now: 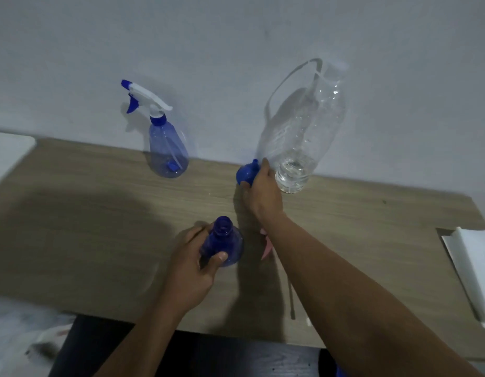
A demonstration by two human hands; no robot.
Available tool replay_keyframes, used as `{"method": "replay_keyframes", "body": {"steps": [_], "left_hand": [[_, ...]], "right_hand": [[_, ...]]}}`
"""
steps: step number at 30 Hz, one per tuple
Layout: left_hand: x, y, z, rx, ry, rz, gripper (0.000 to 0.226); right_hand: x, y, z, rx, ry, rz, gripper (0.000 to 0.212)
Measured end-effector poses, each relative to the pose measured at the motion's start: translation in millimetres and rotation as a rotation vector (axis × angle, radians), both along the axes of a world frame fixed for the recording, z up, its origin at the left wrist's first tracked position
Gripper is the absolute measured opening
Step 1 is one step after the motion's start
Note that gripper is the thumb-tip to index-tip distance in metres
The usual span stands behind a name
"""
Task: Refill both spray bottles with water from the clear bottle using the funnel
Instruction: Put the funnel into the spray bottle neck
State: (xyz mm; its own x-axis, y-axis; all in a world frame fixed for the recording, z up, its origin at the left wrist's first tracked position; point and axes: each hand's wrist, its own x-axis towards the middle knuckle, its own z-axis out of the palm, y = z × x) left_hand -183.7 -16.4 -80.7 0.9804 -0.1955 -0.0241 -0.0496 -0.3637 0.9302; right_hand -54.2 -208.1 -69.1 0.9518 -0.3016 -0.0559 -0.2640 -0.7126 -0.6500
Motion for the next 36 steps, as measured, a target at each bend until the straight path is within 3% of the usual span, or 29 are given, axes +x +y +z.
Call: {"method": "replay_keyframes", "body": {"steps": [5,10,14,21,24,29,34,36], "left_hand": [[0,-1,2,0.002,-0.033,-0.003,0.047],[0,-2,3,-0.027,-0.043,0.013,0.049],[-2,-4,10,-0.036,-0.066,0.007,0.045],[-4,-3,26,0.067,-0.1,0.005,0.033],[-4,0,31,0.109,-0.12,-0.034,0.03],[3,6,25,0.133,-0.097,-0.061,0.03],[5,17,25,0.151,-0.095,-0.059,0.029],[8,22,22,0.155,-0.086,-0.065,0.028]], "right_hand": [[11,5,-4,-0.185,-0.019,0.007,0.059],[13,2,3,-0.133,-0.033,0.051,0.063],[-3,-4,30,0.044,-0.036,0.06,0.077],[-57,-6,93,0.439,-0.103,-0.103,0.063],[-79,-2,115,0.512,-0.141,-0.032,0.067],[-105,13,128,0.561,-0.203,0.029,0.055],[-126,30,130,0.625,-0.25,0.063,0.069],[-131,39,128,0.632,-0.286,0.076,0.064]]}}
